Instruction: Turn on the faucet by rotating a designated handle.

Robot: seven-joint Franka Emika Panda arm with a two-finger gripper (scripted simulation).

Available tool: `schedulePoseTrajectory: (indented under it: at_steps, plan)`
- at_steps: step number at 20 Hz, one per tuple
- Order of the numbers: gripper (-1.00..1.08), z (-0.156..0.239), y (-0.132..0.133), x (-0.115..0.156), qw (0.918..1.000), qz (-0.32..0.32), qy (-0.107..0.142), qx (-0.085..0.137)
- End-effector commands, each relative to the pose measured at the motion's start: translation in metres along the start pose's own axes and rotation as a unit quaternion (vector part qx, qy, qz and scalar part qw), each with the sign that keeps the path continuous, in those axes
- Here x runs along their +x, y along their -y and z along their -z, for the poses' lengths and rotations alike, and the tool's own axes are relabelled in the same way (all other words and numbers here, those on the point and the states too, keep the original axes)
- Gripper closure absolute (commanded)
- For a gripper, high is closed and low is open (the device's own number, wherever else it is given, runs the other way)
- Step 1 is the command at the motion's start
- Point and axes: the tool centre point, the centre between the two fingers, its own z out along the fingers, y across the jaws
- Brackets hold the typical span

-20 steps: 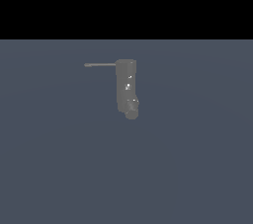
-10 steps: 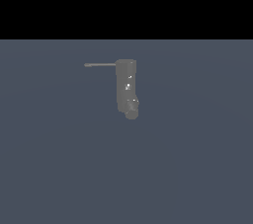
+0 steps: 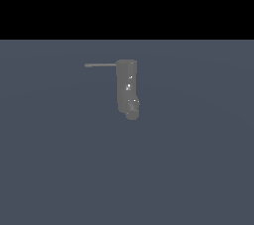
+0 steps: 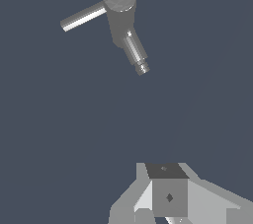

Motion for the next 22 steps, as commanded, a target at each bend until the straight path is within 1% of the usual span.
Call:
schedulePoseTrajectory:
  at_steps: [1,6,11,16,22]
  plan:
    - [1.08,-0.011,0.014,0.006,0.9997,-0.025,0.0,0.001]
    - [1.08,-0.031,0.039,0.02,0.9973,-0.074,0.001,0.002]
    - [1.08,-0.051,0.063,0.036,0.9926,-0.121,0.002,0.003]
    - [1.08,-0.071,0.085,0.054,0.9858,-0.168,0.003,0.004]
    - [1.08,-0.093,0.108,0.078,0.9752,-0.221,0.004,0.005]
